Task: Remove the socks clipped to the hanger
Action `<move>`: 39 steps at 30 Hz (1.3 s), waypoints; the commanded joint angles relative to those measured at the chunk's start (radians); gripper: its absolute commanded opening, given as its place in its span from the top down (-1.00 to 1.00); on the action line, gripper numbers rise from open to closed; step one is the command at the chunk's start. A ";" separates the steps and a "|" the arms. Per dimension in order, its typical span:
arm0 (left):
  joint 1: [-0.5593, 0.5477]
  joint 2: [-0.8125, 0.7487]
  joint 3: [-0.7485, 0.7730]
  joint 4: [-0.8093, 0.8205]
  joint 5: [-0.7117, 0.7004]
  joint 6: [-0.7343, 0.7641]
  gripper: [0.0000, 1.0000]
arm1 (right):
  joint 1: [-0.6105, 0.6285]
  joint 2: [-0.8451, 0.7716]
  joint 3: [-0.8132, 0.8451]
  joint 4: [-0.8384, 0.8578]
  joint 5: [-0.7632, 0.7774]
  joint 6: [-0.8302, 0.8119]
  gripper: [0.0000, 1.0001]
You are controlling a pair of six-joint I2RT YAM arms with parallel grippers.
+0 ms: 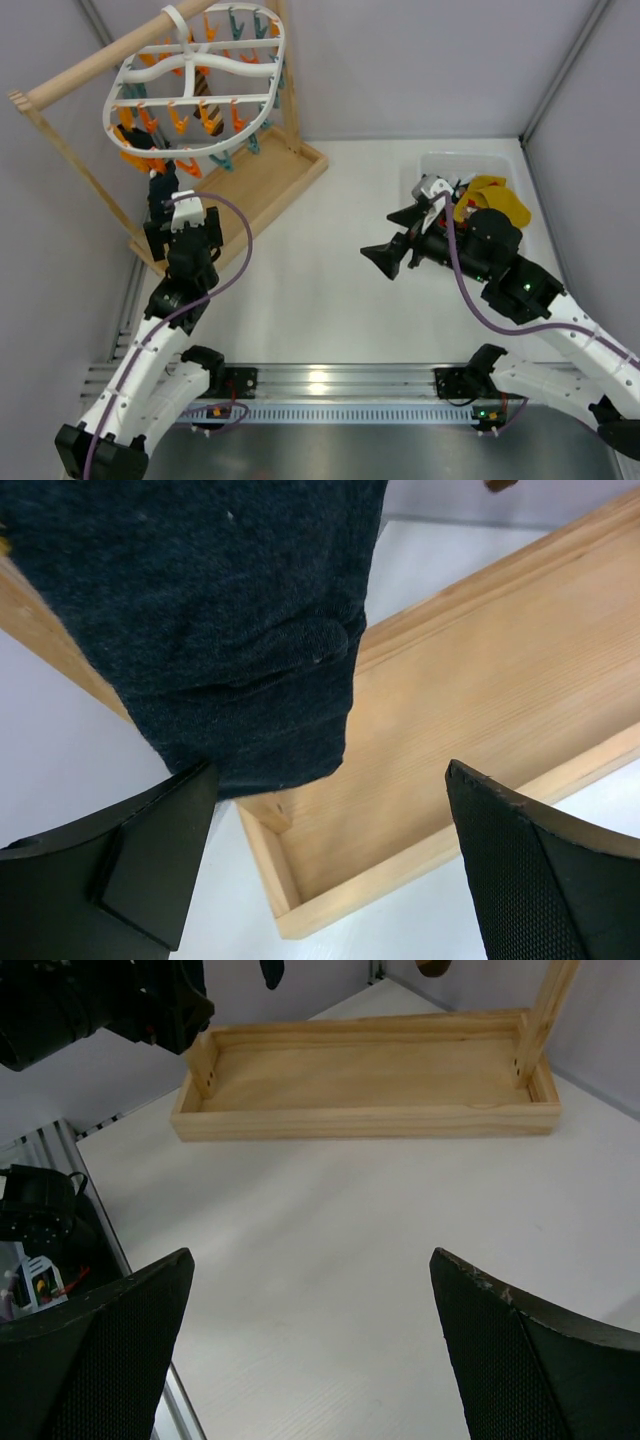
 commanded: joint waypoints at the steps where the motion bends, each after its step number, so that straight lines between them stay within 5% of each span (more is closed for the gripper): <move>1: 0.007 0.013 0.054 -0.019 -0.050 0.059 -0.98 | -0.001 -0.042 -0.002 0.068 -0.029 -0.020 -0.94; 13: 0.007 -0.060 0.151 -0.326 0.105 -0.129 -0.98 | -0.001 -0.093 -0.047 0.096 -0.046 -0.035 -0.95; 22: 0.007 -0.081 0.157 -0.368 0.085 -0.068 -0.98 | -0.001 -0.113 -0.065 0.099 -0.049 -0.032 -0.95; 29: 0.015 0.001 0.096 -0.120 0.194 0.123 -0.98 | -0.002 -0.123 -0.065 0.096 -0.054 -0.034 -0.95; 39: 0.251 0.122 0.022 0.249 0.402 0.150 -0.98 | -0.002 -0.146 -0.070 0.100 -0.077 -0.025 -0.95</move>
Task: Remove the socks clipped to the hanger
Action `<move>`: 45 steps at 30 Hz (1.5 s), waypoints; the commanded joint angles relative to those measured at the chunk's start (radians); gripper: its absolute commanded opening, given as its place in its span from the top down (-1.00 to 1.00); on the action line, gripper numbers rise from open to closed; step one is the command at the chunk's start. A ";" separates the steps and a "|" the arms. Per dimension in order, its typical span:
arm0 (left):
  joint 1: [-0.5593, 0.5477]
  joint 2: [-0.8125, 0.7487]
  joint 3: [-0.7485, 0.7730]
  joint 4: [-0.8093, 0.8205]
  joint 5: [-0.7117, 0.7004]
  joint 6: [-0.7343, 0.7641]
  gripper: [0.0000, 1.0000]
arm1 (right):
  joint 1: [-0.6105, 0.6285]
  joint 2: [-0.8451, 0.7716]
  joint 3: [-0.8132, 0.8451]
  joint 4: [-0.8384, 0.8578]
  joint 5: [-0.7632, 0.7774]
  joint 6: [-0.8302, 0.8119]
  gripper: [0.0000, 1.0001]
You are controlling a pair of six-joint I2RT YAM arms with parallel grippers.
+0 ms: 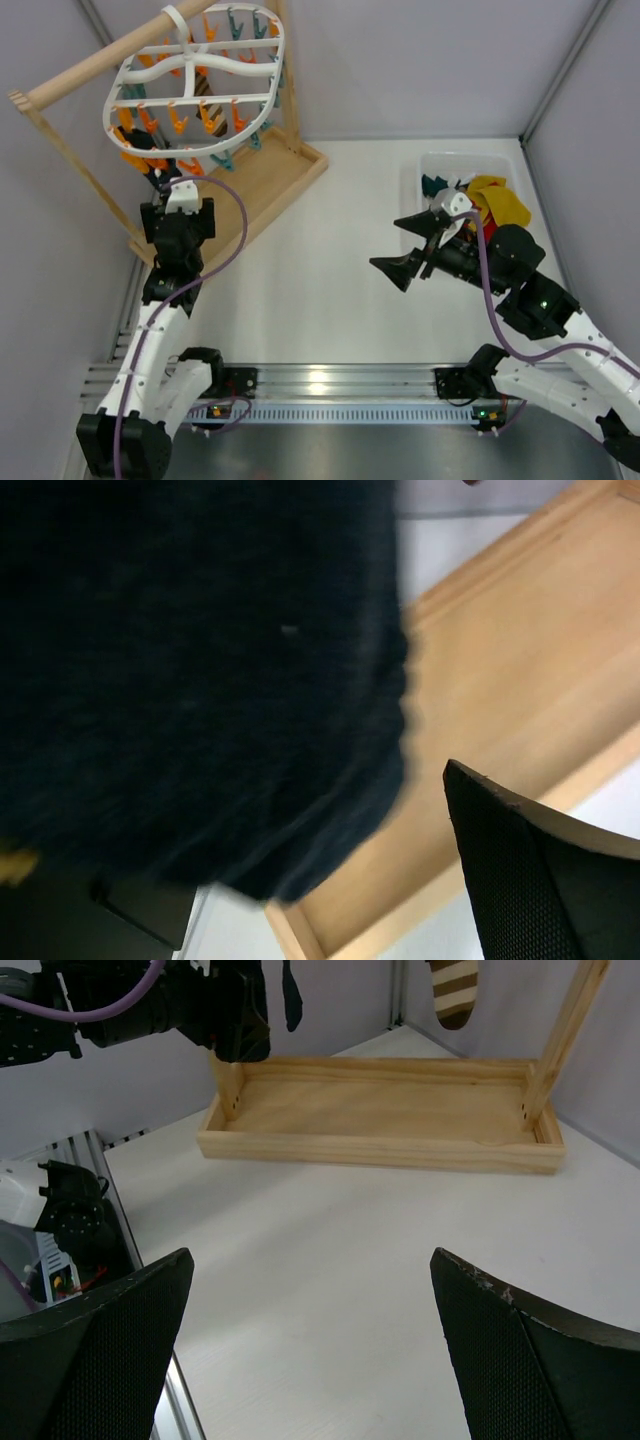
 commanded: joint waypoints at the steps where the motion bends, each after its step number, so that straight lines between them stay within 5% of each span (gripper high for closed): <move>1: 0.055 0.030 0.003 0.199 0.079 0.020 -0.90 | -0.002 -0.016 -0.005 0.061 -0.023 -0.001 -0.95; 11: 0.066 0.067 0.022 0.199 0.108 -0.086 -0.22 | -0.002 0.008 -0.006 0.072 -0.038 0.002 -0.95; 14: 0.068 0.090 0.019 0.206 0.136 -0.092 -0.28 | -0.002 0.008 -0.006 0.073 -0.036 0.002 -0.95; 15: 0.066 0.099 0.019 0.208 0.134 -0.095 -0.75 | -0.002 0.008 -0.006 0.072 -0.036 0.002 -0.95; 16: 0.066 0.103 0.019 0.211 0.134 -0.102 -0.93 | -0.002 0.013 -0.006 0.073 -0.036 0.002 -0.95; 19: 0.066 0.115 0.020 0.213 0.153 -0.097 -0.90 | -0.001 0.020 -0.005 0.075 -0.039 0.002 -0.95; 21: 0.066 0.118 0.022 0.211 0.162 -0.099 -0.77 | -0.002 0.022 -0.006 0.073 -0.041 0.004 -0.95; 25: 0.068 0.109 0.020 0.210 0.188 -0.112 -0.12 | -0.001 0.017 -0.008 0.075 -0.041 0.002 -0.95; 27: 0.066 0.100 0.019 0.211 0.200 -0.114 -0.09 | -0.002 0.017 -0.009 0.075 -0.039 0.002 -0.95; 31: 0.066 0.095 0.017 0.211 0.214 -0.106 -0.31 | -0.002 0.017 -0.009 0.076 -0.042 0.002 -0.95; 32: 0.066 0.095 0.016 0.213 0.211 -0.109 -0.60 | -0.002 0.019 -0.008 0.076 -0.042 0.002 -0.95; 33: 0.066 0.092 0.013 0.211 0.209 -0.112 -0.68 | -0.002 0.017 -0.009 0.076 -0.044 0.004 -0.95; 45: 0.066 -0.042 -0.092 0.234 0.214 -0.056 -0.98 | -0.001 0.011 -0.012 0.072 -0.062 0.005 -0.95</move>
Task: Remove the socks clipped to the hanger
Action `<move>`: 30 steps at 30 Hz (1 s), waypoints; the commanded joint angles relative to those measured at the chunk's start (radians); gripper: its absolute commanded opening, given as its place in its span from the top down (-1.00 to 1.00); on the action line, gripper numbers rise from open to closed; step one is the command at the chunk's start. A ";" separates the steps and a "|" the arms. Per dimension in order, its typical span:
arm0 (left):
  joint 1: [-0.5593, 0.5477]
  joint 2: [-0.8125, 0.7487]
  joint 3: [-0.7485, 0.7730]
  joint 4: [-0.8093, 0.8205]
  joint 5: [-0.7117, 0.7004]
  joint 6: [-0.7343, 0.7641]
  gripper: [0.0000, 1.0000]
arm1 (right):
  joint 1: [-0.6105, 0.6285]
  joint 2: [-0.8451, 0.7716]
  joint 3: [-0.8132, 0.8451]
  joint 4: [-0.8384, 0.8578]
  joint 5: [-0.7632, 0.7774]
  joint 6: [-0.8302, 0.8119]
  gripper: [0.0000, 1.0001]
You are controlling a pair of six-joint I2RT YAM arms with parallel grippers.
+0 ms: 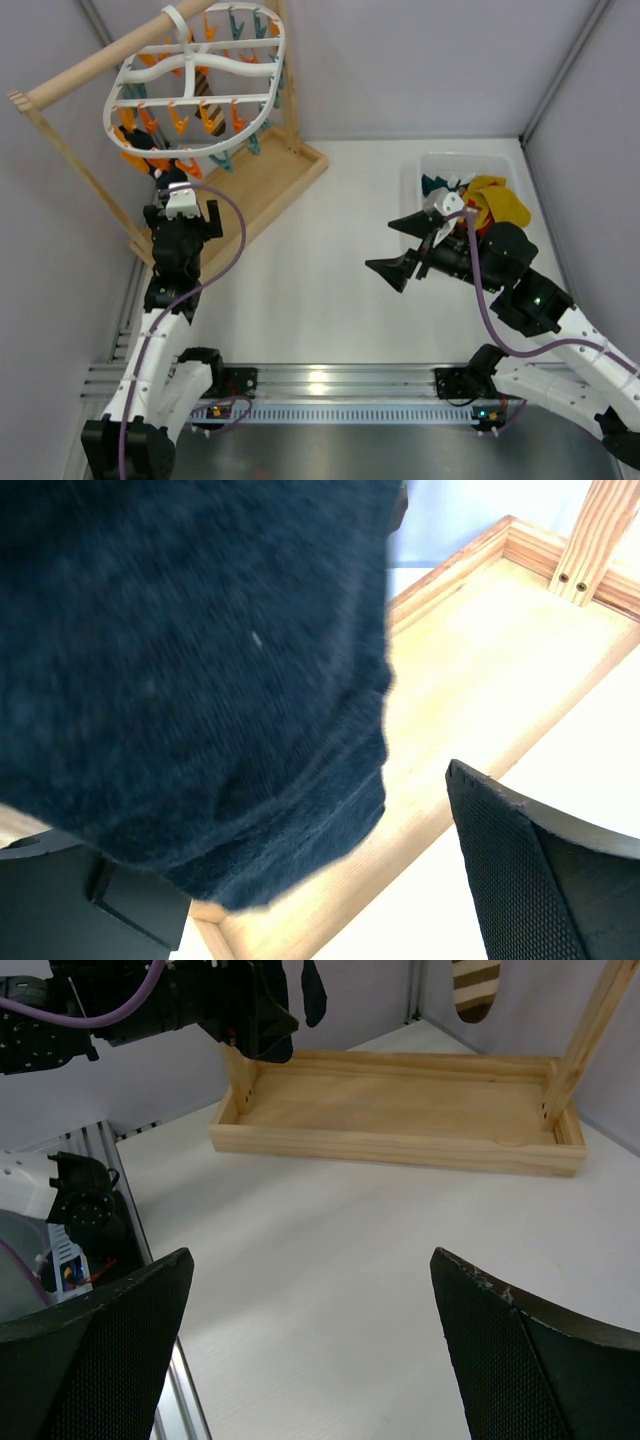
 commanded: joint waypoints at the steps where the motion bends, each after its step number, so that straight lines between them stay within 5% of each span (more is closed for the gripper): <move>1: 0.005 -0.048 -0.032 0.080 0.023 0.042 -0.98 | -0.002 -0.010 -0.006 0.051 -0.029 0.004 -0.95; 14: 0.010 0.079 -0.057 0.206 0.092 0.121 -0.98 | 0.004 -0.021 -0.015 0.056 -0.058 0.006 -0.95; 18: 0.013 0.112 -0.028 0.237 0.121 0.132 -0.60 | 0.006 -0.021 -0.017 0.059 -0.060 0.006 -0.95; 24: 0.015 0.165 0.020 0.271 0.145 0.135 -0.57 | 0.006 -0.016 -0.018 0.060 -0.064 0.006 -0.94; 30: 0.015 0.149 0.025 0.271 0.136 0.096 0.26 | 0.007 0.002 -0.018 0.068 -0.072 0.012 -0.94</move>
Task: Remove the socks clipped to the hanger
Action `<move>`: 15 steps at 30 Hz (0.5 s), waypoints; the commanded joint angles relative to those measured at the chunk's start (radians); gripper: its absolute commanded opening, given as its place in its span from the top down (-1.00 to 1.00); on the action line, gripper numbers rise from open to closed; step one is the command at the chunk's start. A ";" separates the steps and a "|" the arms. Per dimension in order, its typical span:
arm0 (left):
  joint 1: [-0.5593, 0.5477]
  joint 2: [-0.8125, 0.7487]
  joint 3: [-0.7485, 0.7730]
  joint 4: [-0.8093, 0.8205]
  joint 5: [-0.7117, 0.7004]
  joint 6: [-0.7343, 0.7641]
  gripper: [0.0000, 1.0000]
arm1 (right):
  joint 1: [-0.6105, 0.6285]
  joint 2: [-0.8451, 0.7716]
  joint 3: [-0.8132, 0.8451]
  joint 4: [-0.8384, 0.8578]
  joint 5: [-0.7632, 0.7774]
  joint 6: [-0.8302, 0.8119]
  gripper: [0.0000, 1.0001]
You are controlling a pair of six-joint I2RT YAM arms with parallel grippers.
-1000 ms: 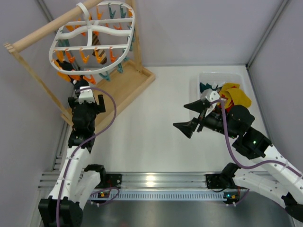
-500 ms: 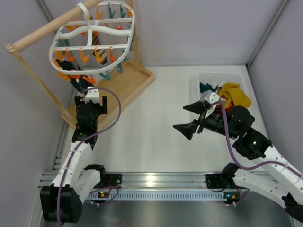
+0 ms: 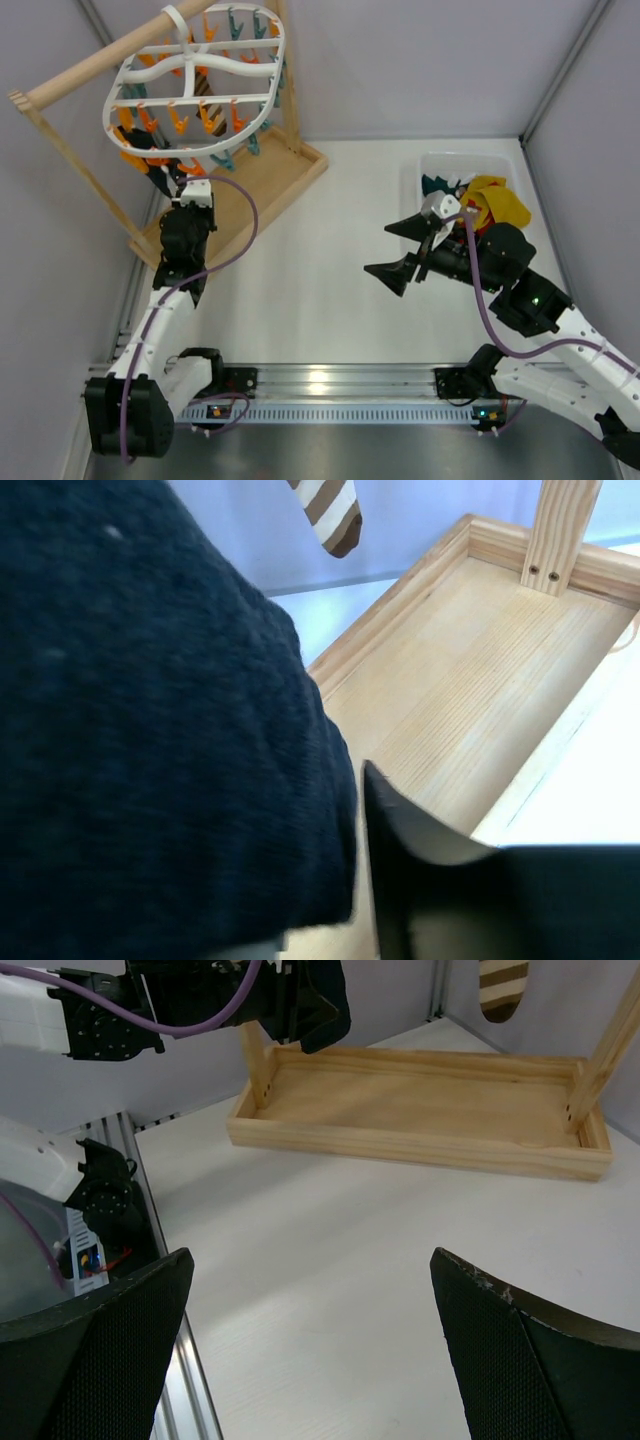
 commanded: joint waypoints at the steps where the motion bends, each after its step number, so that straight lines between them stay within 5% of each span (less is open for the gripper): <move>1: 0.006 -0.026 0.035 0.072 0.004 -0.028 0.35 | 0.008 0.007 -0.006 0.062 -0.024 0.009 -0.95; 7: 0.006 -0.069 0.024 0.068 -0.149 -0.185 1.00 | 0.008 0.003 -0.012 0.069 -0.027 0.014 -0.94; 15: 0.000 -0.146 0.029 -0.083 -0.195 -0.526 1.00 | 0.006 -0.002 -0.024 0.092 -0.024 0.028 -0.94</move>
